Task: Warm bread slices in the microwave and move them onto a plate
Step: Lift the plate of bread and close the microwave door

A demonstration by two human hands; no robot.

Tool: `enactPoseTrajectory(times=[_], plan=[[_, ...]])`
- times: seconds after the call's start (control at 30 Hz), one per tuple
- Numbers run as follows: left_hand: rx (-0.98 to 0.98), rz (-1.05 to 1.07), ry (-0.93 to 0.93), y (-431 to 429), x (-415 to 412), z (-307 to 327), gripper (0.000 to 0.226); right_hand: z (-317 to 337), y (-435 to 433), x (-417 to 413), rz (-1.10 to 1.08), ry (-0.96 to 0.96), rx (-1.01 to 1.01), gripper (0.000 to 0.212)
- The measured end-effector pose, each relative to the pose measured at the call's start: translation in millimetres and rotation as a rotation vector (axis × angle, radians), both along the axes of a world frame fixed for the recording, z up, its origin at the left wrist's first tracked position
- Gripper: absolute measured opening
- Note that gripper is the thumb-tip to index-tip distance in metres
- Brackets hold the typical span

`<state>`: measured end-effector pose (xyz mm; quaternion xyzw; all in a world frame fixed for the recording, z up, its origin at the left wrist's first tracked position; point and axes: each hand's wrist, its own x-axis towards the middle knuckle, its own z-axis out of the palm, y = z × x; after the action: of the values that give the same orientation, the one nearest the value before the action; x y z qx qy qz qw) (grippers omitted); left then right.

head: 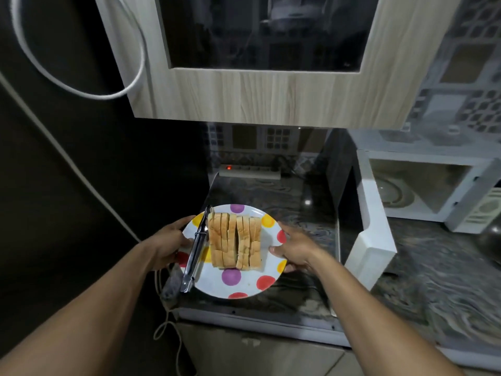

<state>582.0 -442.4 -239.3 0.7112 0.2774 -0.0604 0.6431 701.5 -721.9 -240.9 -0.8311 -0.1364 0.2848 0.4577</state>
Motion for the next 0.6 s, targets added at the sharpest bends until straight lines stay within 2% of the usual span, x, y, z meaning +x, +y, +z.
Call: enactPoseTrajectory(times=[0.2,0.43,0.6], plan=[[0.028,-0.033,-0.007,14.4,37.6,-35.3,0.069,-27.0,17.8,30.0,-0.022,-0.069,-0.088,0.049],[0.028,-0.059,-0.023,27.3,76.2,-78.6,0.076,-66.5,28.7,57.3,-0.120,-0.009,-0.086,0.055],[0.114,-0.028,-0.019,31.8,100.2,-106.4,0.067,-87.9,31.0,73.4,-0.191,-0.006,-0.083,0.055]])
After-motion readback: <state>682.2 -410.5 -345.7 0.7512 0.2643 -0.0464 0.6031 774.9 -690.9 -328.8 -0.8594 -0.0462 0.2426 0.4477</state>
